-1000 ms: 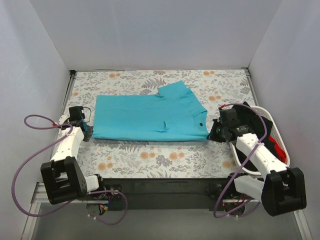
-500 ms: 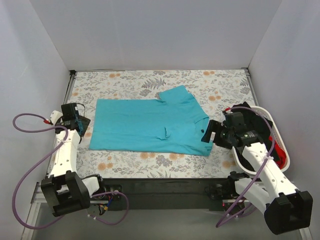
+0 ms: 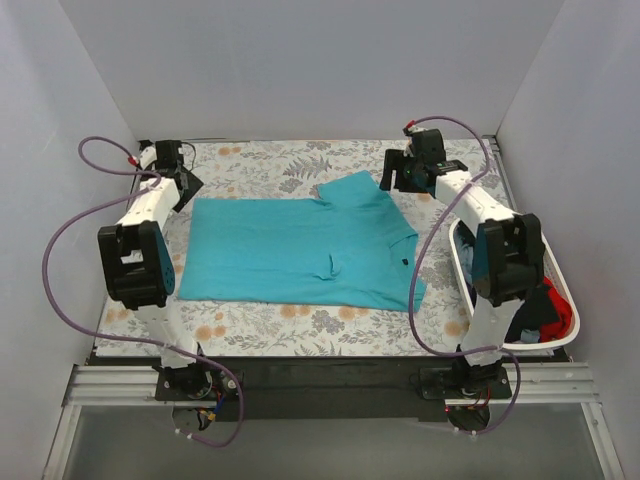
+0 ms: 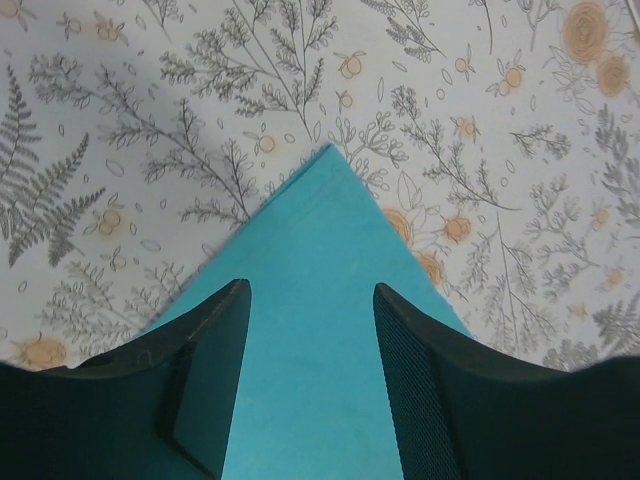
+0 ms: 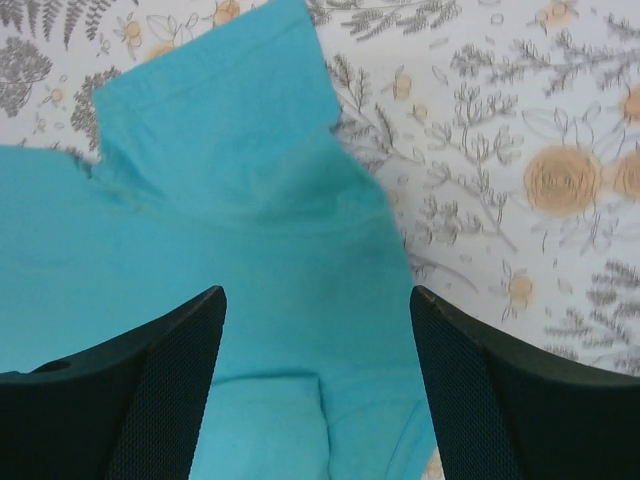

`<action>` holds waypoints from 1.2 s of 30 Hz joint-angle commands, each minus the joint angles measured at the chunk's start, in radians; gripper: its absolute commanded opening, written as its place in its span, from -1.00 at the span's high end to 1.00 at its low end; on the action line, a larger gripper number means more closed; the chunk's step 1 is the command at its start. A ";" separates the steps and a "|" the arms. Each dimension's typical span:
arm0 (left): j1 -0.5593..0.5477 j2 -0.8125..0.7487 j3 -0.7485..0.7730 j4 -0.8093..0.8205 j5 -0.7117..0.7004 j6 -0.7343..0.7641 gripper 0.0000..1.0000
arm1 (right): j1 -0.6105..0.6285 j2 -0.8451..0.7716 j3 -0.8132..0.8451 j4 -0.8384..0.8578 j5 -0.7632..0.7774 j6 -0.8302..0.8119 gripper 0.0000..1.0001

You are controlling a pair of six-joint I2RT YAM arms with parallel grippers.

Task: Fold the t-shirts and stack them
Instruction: Fold the tshirt

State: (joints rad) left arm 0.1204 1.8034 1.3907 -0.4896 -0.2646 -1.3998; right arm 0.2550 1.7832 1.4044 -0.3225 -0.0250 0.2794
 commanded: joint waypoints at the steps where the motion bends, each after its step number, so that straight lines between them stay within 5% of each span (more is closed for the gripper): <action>1: -0.019 0.084 0.137 -0.010 -0.107 0.100 -0.01 | -0.007 0.128 0.212 0.072 0.022 -0.095 -0.60; 12: -0.074 0.367 0.379 -0.073 -0.242 0.137 0.14 | -0.026 0.487 0.563 0.103 -0.072 -0.120 -0.53; 36: -0.107 0.448 0.430 -0.098 -0.298 0.156 0.30 | -0.030 0.700 0.688 0.132 -0.162 -0.010 -0.51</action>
State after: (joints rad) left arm 0.0116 2.2669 1.7714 -0.5816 -0.5327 -1.2541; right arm 0.2264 2.4554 2.0357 -0.2237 -0.1650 0.2333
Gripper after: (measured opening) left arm 0.348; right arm 0.760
